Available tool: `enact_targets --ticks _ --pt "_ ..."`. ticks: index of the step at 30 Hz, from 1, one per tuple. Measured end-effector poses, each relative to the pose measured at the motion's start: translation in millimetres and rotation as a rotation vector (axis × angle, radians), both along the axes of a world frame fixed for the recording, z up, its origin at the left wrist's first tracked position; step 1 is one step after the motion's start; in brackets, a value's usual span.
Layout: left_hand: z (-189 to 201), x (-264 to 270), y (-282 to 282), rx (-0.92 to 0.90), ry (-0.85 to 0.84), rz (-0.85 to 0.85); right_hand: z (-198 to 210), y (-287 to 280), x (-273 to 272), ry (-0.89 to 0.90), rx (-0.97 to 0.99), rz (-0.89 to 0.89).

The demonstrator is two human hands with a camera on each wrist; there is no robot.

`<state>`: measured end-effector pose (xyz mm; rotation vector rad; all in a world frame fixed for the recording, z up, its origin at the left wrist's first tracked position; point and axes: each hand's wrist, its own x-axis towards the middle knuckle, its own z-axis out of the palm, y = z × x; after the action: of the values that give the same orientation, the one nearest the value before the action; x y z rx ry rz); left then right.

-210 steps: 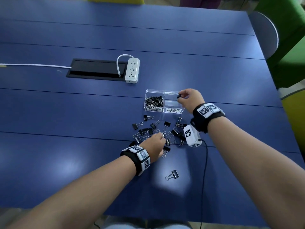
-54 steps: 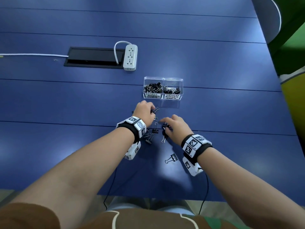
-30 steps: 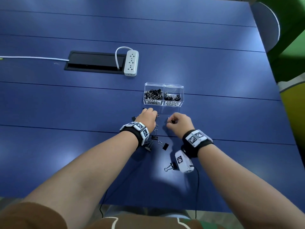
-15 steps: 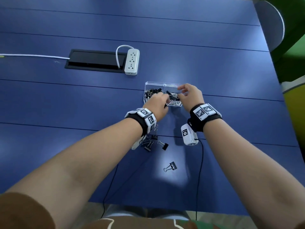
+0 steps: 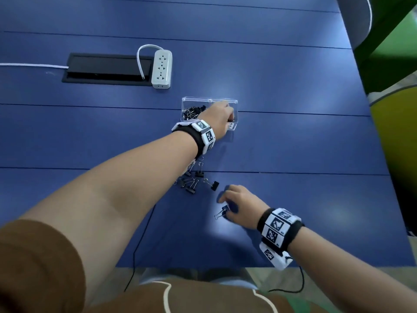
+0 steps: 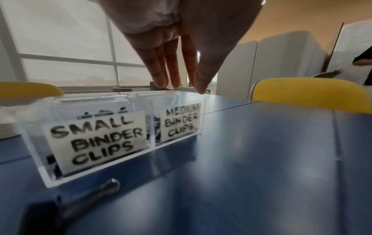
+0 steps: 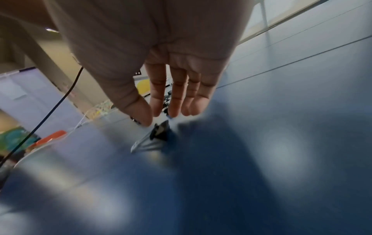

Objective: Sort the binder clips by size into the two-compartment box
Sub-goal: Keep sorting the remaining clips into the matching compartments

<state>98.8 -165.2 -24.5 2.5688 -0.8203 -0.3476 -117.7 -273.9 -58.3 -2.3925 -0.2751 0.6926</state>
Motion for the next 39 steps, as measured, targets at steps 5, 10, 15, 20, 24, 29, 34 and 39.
enact_targets --ticks 5,10,15,20,24,29,34,39 --pt "-2.1 -71.4 24.0 0.08 0.14 -0.15 -8.5 4.1 -6.2 0.005 -0.046 0.09" --pt "-26.3 -127.7 49.3 0.218 0.254 -0.226 -4.5 -11.8 7.3 -0.007 -0.106 -0.119" --pt "-43.2 -144.1 53.8 0.283 0.189 -0.277 5.5 -27.2 44.2 -0.041 -0.12 -0.339" --pt "-29.1 -139.8 64.6 0.132 0.141 -0.064 15.5 -1.9 85.7 -0.095 -0.058 -0.391" --pt "-19.0 -116.0 100.7 -0.057 0.182 0.312 20.1 35.6 97.2 -0.089 0.009 -0.235" --pt "-17.6 -85.6 141.1 0.015 0.18 0.51 10.2 71.0 87.6 -0.036 -0.057 -0.07" --pt "-26.1 -63.8 155.9 0.172 0.242 0.492 -2.1 74.9 81.7 -0.038 -0.207 -0.006" --pt "-30.2 -56.9 149.1 0.26 0.237 0.393 0.1 67.4 87.0 -0.041 -0.166 -0.013"
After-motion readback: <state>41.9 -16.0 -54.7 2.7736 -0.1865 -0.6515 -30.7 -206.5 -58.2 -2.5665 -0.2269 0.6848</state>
